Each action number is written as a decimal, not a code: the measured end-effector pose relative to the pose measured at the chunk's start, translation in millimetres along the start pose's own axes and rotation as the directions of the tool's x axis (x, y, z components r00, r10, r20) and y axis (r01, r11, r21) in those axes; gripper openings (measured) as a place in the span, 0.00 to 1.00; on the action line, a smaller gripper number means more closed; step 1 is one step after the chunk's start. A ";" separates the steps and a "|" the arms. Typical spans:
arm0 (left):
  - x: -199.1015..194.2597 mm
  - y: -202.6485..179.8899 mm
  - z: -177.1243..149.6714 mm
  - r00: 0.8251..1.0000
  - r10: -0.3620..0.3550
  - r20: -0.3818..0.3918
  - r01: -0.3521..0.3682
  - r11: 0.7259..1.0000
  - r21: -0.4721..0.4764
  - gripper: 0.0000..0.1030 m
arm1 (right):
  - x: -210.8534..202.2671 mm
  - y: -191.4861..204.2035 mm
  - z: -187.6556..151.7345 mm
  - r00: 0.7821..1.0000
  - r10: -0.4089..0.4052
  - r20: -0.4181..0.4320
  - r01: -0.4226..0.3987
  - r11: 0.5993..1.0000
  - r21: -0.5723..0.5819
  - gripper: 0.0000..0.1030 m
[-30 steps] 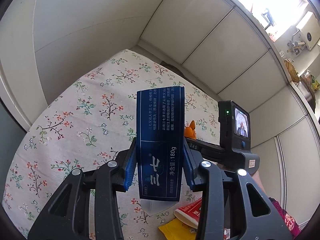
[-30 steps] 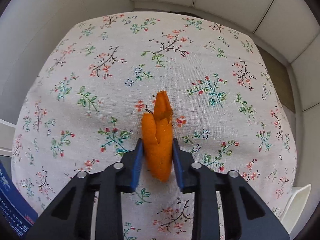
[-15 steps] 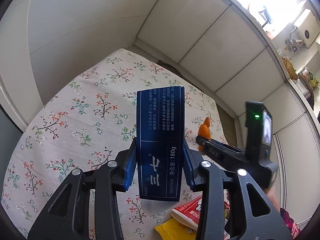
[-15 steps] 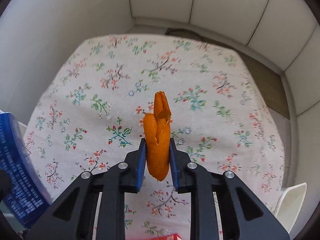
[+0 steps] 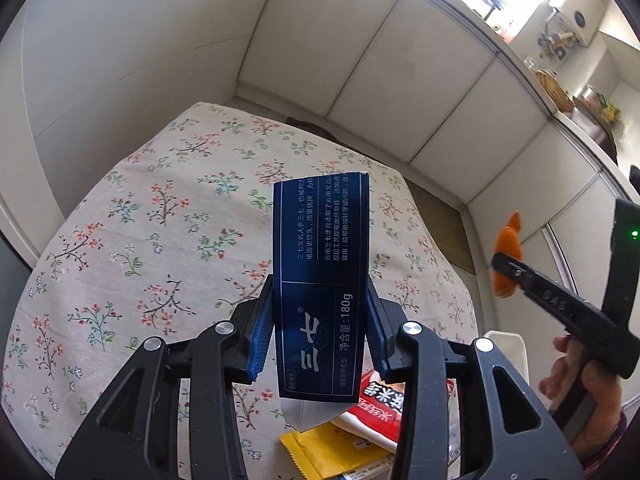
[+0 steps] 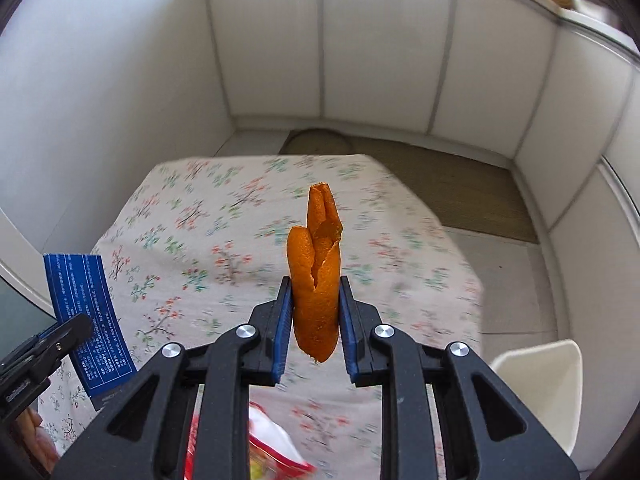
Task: Collect trash
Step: 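Carry the blue box and orange peel with both grippers over the white bin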
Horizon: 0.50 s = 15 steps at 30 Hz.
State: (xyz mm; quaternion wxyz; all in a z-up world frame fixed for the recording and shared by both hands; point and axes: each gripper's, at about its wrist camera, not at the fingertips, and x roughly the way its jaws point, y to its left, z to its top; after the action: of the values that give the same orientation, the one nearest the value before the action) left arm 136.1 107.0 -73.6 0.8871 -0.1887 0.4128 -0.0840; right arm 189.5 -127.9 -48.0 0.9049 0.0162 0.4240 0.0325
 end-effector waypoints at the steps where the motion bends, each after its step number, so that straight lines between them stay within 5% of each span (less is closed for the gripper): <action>1: -0.3 -6.1 -2.0 1.000 0.000 0.005 0.000 1.000 0.013 0.37 | -6.5 -10.0 -2.5 1.000 -0.012 0.013 0.012 1.000 0.008 0.22; 9: -9.1 -49.0 -11.0 0.998 -0.045 0.048 0.042 0.998 0.056 0.37 | -52.6 -102.8 -31.3 0.994 -0.097 0.057 0.089 0.988 0.127 0.23; 15: 0.8 -94.1 -27.2 0.996 -0.087 -0.005 0.087 0.991 0.105 0.37 | -87.5 -171.8 -64.0 0.983 -0.170 0.066 0.152 0.963 0.222 0.24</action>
State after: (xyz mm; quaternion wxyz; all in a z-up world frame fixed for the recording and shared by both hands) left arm 116.5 13.5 -52.1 0.8912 -0.1594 0.3993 -0.1444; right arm 92.2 -305.5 -31.6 0.9146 0.0813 0.3863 -0.0881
